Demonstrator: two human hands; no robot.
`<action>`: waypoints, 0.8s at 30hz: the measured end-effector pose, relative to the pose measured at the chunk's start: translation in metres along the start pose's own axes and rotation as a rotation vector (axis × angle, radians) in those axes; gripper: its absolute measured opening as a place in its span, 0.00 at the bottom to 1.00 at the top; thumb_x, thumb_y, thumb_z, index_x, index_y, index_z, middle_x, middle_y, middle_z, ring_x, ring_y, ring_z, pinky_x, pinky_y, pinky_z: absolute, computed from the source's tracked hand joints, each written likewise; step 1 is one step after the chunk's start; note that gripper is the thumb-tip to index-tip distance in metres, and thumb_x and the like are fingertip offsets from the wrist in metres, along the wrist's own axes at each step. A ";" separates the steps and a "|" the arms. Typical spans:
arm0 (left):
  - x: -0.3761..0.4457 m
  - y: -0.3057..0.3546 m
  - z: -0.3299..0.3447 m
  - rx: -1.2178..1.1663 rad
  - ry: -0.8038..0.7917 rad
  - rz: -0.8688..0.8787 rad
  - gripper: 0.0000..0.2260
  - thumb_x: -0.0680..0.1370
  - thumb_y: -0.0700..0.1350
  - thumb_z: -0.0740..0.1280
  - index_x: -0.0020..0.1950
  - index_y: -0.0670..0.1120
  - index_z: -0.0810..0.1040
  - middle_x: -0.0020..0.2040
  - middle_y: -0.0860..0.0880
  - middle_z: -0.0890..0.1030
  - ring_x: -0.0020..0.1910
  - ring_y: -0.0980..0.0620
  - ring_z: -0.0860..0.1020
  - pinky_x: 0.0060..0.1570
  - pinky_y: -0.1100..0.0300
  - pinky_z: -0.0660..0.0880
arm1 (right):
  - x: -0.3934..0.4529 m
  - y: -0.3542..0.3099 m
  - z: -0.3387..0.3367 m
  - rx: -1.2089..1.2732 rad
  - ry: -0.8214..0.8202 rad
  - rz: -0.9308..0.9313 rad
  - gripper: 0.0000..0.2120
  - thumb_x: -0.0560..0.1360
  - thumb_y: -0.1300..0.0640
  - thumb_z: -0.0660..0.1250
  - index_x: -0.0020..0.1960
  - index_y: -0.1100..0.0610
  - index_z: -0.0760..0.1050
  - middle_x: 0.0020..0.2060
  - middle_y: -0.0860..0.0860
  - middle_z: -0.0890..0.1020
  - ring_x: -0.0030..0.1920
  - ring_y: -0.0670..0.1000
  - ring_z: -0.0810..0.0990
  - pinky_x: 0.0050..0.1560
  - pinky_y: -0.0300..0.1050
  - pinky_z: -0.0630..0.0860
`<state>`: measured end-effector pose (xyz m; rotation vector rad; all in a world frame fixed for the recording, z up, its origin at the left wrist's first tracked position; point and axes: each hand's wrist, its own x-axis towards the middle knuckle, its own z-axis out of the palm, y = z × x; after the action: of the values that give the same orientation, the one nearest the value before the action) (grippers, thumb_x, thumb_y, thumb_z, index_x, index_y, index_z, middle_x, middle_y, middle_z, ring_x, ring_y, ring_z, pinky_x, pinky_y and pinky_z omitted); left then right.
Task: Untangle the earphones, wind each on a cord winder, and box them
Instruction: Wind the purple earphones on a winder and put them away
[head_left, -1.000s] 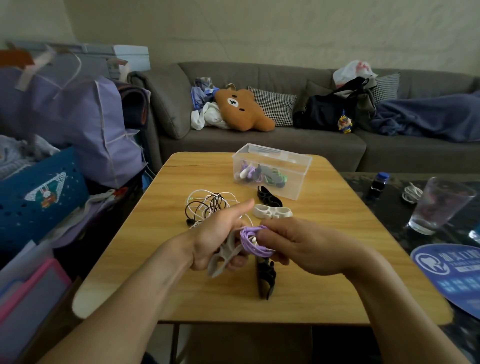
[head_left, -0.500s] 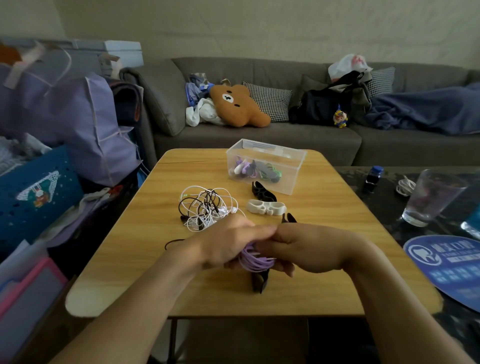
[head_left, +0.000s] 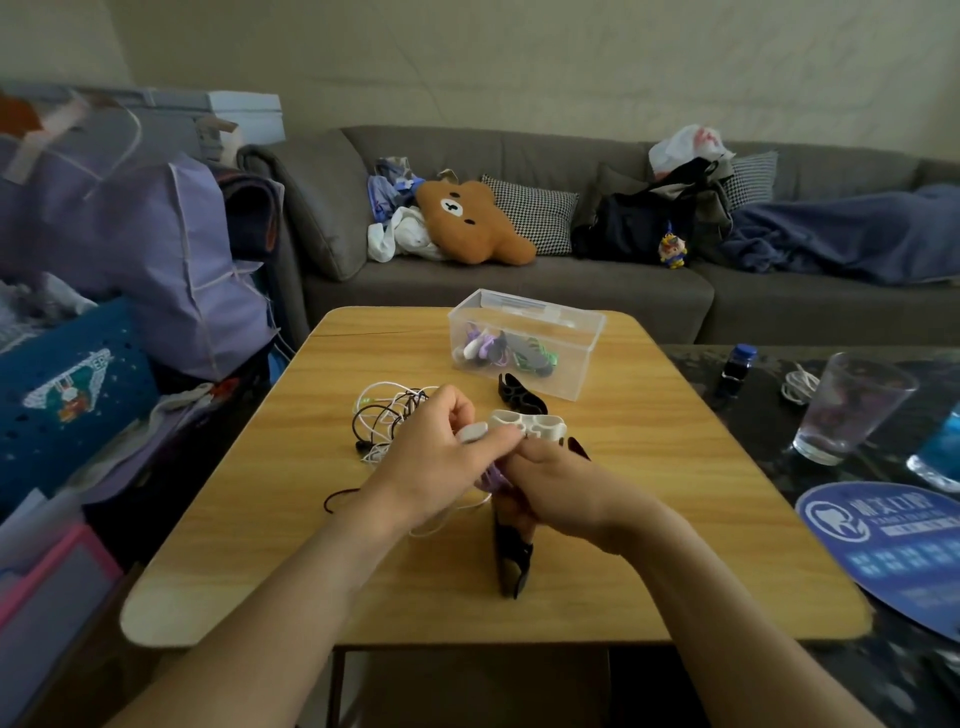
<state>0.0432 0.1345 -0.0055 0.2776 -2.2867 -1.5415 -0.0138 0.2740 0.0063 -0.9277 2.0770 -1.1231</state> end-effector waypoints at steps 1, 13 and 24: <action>-0.001 0.000 0.003 0.063 0.058 0.007 0.16 0.74 0.50 0.75 0.42 0.43 0.70 0.34 0.49 0.74 0.28 0.58 0.73 0.30 0.62 0.73 | 0.000 0.000 0.002 0.038 -0.034 0.042 0.17 0.86 0.55 0.49 0.42 0.56 0.69 0.32 0.50 0.70 0.32 0.49 0.68 0.37 0.44 0.71; -0.008 0.007 0.013 0.162 0.440 0.574 0.11 0.76 0.52 0.68 0.44 0.44 0.82 0.48 0.49 0.72 0.47 0.59 0.75 0.46 0.69 0.74 | 0.002 -0.012 0.018 0.619 0.088 -0.120 0.16 0.85 0.61 0.54 0.55 0.60 0.81 0.45 0.54 0.85 0.46 0.52 0.84 0.44 0.47 0.81; -0.011 0.015 0.019 0.082 0.258 0.058 0.13 0.75 0.45 0.72 0.56 0.48 0.72 0.47 0.54 0.79 0.40 0.63 0.78 0.41 0.65 0.76 | 0.011 0.003 0.015 -0.083 0.730 -0.183 0.11 0.85 0.54 0.56 0.48 0.52 0.75 0.44 0.50 0.81 0.44 0.49 0.79 0.39 0.42 0.72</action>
<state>0.0462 0.1601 0.0003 0.4038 -2.1385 -1.3029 -0.0096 0.2596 -0.0052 -0.8313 2.6620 -1.6660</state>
